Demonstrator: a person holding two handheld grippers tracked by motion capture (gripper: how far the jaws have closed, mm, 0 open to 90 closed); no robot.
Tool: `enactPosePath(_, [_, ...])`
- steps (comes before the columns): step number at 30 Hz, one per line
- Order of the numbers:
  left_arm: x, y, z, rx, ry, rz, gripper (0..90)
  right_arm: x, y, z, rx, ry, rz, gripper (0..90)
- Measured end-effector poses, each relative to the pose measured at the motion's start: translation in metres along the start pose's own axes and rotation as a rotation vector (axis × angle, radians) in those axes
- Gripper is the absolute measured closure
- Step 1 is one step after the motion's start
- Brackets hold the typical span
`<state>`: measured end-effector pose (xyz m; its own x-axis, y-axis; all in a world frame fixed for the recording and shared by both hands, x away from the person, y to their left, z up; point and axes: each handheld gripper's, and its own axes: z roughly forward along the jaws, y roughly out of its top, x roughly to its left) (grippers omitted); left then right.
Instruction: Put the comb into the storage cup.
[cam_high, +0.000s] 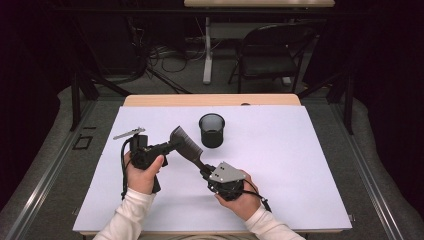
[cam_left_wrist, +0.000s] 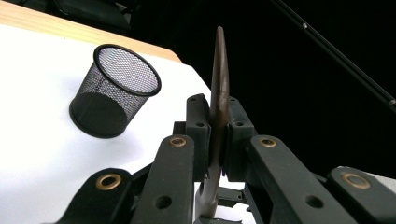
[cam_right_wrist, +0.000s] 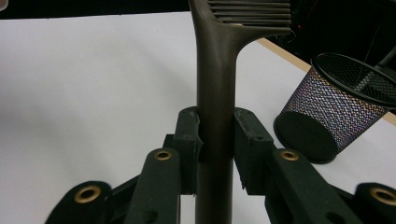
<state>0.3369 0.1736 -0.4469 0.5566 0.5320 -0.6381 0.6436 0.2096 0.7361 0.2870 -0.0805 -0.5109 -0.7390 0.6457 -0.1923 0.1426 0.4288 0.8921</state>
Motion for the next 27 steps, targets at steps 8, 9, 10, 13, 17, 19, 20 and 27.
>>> enactPosePath(8, [-0.0007, -0.0003, -0.0005, -0.006, 0.002, 0.004, 84.0, 0.0001, -0.0004, 0.0003, -0.006, 0.000, -0.002, 72.5])
enactPosePath(9, [-0.0007, -0.0004, -0.0005, -0.006, 0.002, 0.003, 84.0, 0.0002, -0.0005, 0.0004, -0.006, 0.000, 0.001, 72.5])
enactPosePath(10, [-0.0007, -0.0004, -0.0004, -0.006, 0.002, 0.002, 84.0, 0.0002, -0.0005, 0.0004, -0.004, 0.001, 0.001, 72.4])
enactPosePath(13, [-0.0006, -0.0005, -0.0005, -0.007, 0.003, 0.000, 84.0, 0.0003, -0.0005, 0.0005, -0.004, 0.002, 0.003, 72.4])
enactPosePath(17, [-0.0008, -0.0010, -0.0002, -0.009, 0.003, -0.005, 84.0, 0.0002, -0.0008, 0.0007, -0.004, 0.002, 0.003, 72.3])
enactPosePath(19, [-0.0001, -0.0010, 0.0000, -0.008, -0.001, -0.005, 84.1, 0.0002, -0.0010, 0.0008, -0.003, 0.000, 0.003, 72.2])
enactPosePath(20, [0.0002, -0.0011, 0.0000, -0.011, -0.004, -0.007, 84.1, 0.0002, -0.0011, 0.0009, -0.003, -0.001, 0.002, 72.1])
enactPosePath(27, [0.0020, -0.0009, -0.0016, -0.026, -0.001, -0.013, 84.1, -0.0004, -0.0018, 0.0016, -0.004, -0.004, 0.006, 69.8])
